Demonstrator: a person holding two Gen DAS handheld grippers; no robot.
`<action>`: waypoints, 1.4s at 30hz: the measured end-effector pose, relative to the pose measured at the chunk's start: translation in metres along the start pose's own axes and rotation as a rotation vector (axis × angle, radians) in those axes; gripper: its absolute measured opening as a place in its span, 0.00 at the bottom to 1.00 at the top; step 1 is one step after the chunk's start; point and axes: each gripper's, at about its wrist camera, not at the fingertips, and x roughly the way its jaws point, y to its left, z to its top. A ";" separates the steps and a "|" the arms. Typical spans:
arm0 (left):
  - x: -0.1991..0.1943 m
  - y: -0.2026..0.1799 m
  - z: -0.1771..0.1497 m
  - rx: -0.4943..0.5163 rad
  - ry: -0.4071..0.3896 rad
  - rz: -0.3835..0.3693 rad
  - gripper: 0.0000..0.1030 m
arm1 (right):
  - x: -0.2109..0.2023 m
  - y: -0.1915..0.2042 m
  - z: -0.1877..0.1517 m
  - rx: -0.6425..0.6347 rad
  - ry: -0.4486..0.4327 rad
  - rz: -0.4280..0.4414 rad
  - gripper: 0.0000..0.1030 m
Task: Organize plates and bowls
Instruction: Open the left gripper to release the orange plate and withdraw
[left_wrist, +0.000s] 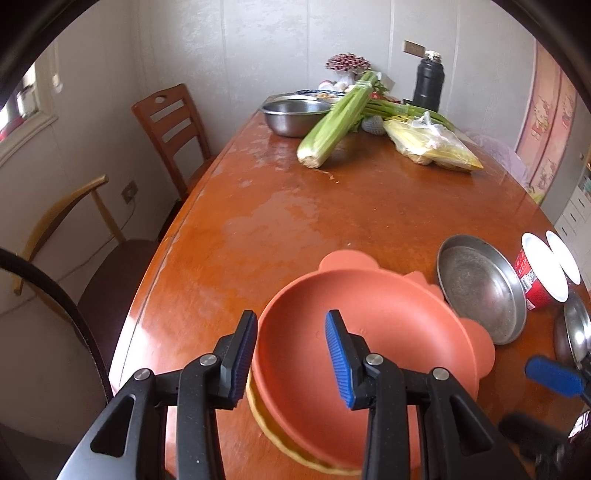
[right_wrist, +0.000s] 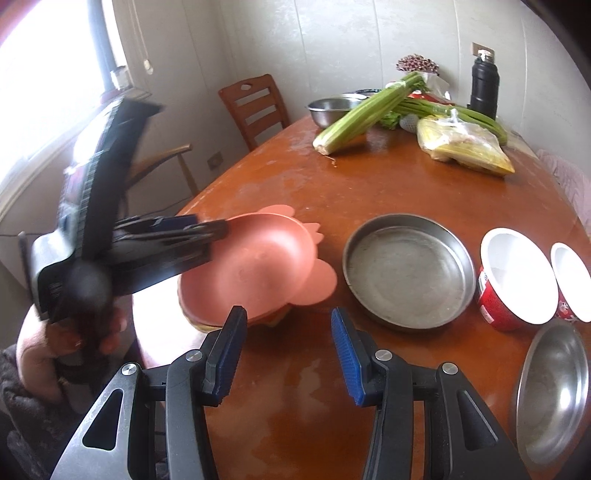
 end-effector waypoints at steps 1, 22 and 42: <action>-0.002 0.003 -0.002 -0.011 -0.002 0.002 0.40 | 0.002 -0.002 0.000 0.005 0.003 -0.004 0.48; 0.014 0.002 -0.026 0.044 0.067 0.096 0.43 | 0.032 0.022 -0.007 -0.064 0.076 0.015 0.48; -0.038 -0.029 -0.008 0.075 -0.046 0.033 0.46 | -0.016 -0.030 -0.005 0.065 -0.013 -0.008 0.48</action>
